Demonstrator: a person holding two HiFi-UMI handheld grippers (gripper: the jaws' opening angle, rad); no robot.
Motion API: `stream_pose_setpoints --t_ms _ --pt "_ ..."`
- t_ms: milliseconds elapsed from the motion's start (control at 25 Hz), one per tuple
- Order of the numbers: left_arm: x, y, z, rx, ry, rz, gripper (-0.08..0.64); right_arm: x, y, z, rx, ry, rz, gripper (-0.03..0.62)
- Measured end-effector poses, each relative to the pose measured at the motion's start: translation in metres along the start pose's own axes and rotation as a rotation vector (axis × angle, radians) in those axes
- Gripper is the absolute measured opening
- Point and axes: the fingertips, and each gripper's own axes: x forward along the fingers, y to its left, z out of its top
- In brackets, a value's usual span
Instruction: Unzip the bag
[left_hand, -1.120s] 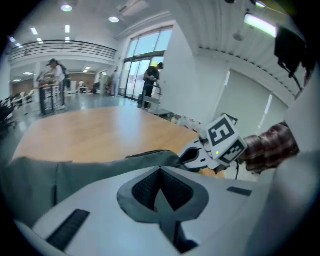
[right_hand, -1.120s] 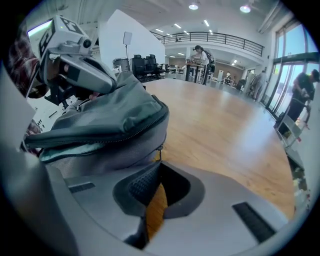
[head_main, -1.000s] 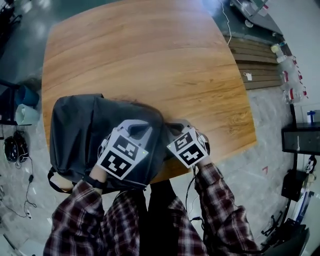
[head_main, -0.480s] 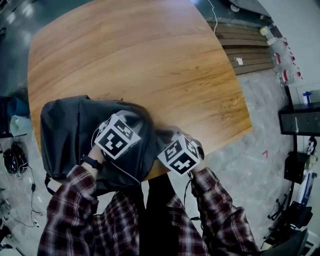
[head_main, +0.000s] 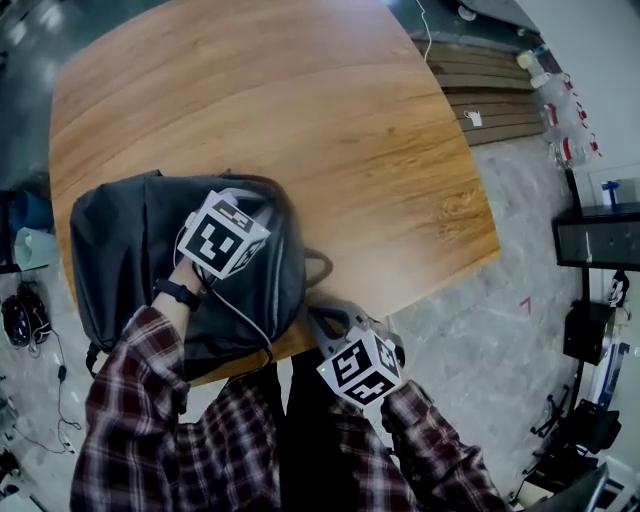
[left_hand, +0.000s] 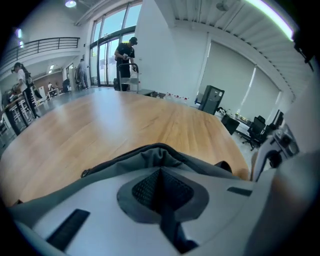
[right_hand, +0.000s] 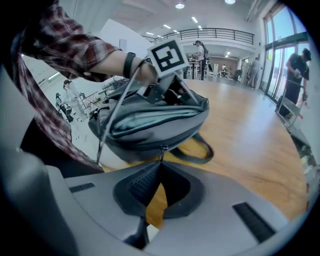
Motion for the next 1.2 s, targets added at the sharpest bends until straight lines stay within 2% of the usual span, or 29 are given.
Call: stream_pose_setpoints --t_ms 120,240,360,520,800,1200 --pt "-0.001 0.023 0.006 -0.059 -0.011 0.026 0.006 0.000 0.026 0.003 0.018 -0.032 0.029 0.011" --pt "-0.003 0.038 0.007 -0.081 -0.028 0.065 0.006 0.004 0.037 0.009 0.033 -0.049 0.040 0.011" --pt "-0.006 0.052 0.007 -0.095 -0.051 0.119 0.006 0.009 0.027 0.010 0.017 -0.051 0.015 0.011" --pt "-0.015 0.072 -0.001 -0.153 -0.078 0.195 0.006 0.011 -0.004 0.010 -0.017 -0.046 -0.027 0.011" --pt "-0.056 0.094 -0.046 -0.334 -0.115 0.265 0.006 0.019 -0.051 0.021 -0.102 -0.015 -0.062 0.011" --pt "-0.104 0.092 -0.113 -0.447 -0.158 0.399 0.006 0.062 -0.077 0.059 -0.238 0.021 -0.040 0.012"
